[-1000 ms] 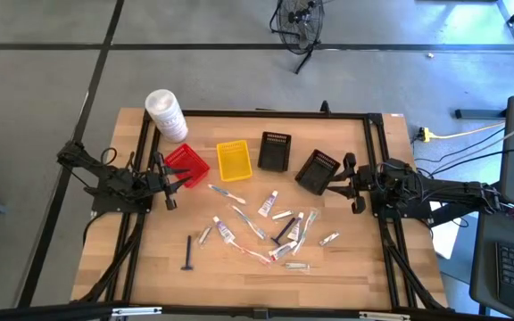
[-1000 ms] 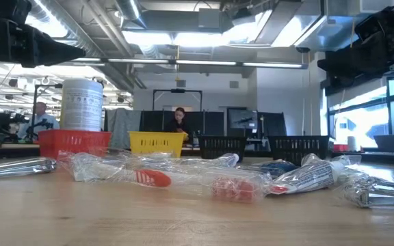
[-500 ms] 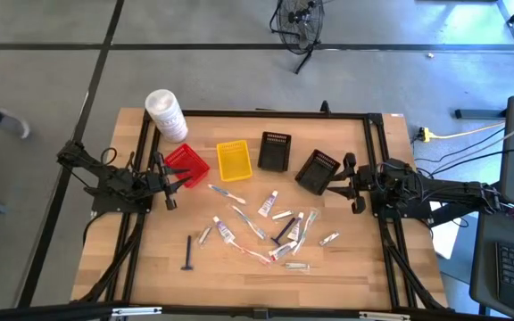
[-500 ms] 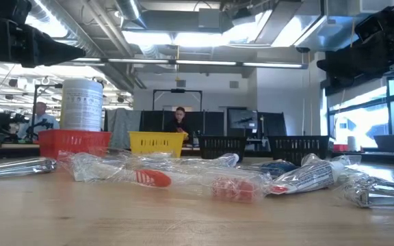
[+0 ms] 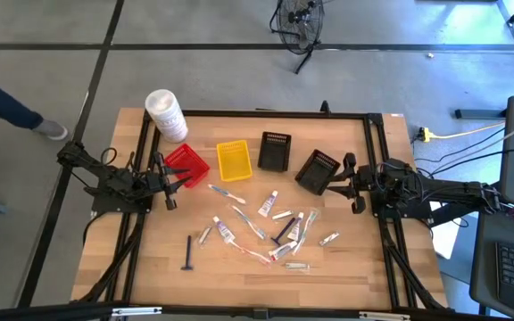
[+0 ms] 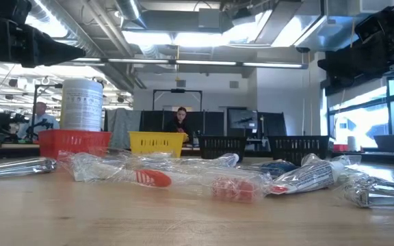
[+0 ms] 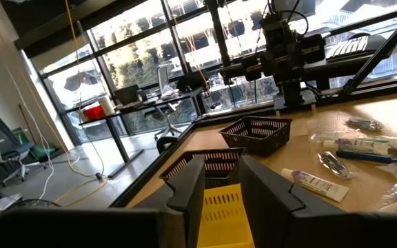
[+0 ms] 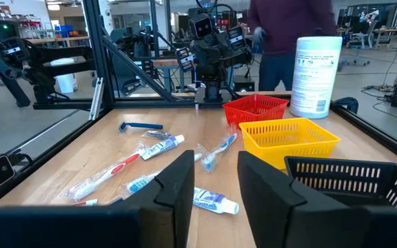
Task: Pick & Place Travel size toiletries
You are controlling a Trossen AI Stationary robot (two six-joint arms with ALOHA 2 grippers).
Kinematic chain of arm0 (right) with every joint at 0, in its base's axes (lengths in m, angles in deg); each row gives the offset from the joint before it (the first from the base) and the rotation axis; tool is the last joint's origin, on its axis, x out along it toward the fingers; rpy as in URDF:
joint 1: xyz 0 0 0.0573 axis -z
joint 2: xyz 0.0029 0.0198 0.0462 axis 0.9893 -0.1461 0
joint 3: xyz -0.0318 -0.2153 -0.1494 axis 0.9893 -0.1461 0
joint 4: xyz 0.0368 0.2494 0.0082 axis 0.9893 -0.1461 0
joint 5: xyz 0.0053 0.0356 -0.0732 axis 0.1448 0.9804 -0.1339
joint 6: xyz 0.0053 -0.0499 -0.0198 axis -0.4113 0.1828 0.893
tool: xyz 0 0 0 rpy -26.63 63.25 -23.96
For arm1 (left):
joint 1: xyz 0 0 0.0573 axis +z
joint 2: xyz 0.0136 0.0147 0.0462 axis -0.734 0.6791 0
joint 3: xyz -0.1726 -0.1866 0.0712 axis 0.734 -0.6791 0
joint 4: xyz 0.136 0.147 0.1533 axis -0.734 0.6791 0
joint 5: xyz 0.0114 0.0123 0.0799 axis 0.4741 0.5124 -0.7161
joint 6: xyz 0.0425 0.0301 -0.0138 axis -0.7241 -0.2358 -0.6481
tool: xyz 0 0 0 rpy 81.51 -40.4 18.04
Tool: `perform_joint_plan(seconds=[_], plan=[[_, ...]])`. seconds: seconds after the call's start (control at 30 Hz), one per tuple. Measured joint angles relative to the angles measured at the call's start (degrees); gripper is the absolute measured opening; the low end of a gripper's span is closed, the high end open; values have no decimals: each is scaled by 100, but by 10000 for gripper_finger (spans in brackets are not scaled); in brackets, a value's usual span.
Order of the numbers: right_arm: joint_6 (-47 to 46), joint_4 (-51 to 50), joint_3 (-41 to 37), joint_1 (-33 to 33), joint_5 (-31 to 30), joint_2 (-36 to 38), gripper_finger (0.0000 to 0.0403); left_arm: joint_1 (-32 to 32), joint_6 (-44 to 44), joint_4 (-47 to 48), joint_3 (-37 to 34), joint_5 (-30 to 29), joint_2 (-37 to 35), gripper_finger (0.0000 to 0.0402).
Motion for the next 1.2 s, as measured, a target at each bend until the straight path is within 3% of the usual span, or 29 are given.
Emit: perform_joint_plan(seconds=[0.47, 1.2], plan=[[-1, 0, 0, -1, 0, 2, 98, 0, -2, 1, 1, -2, -1, 88], [-2, 0, -1, 0, 0, 2, 137, 0, -2, 0, 1, -455, 0, 88]])
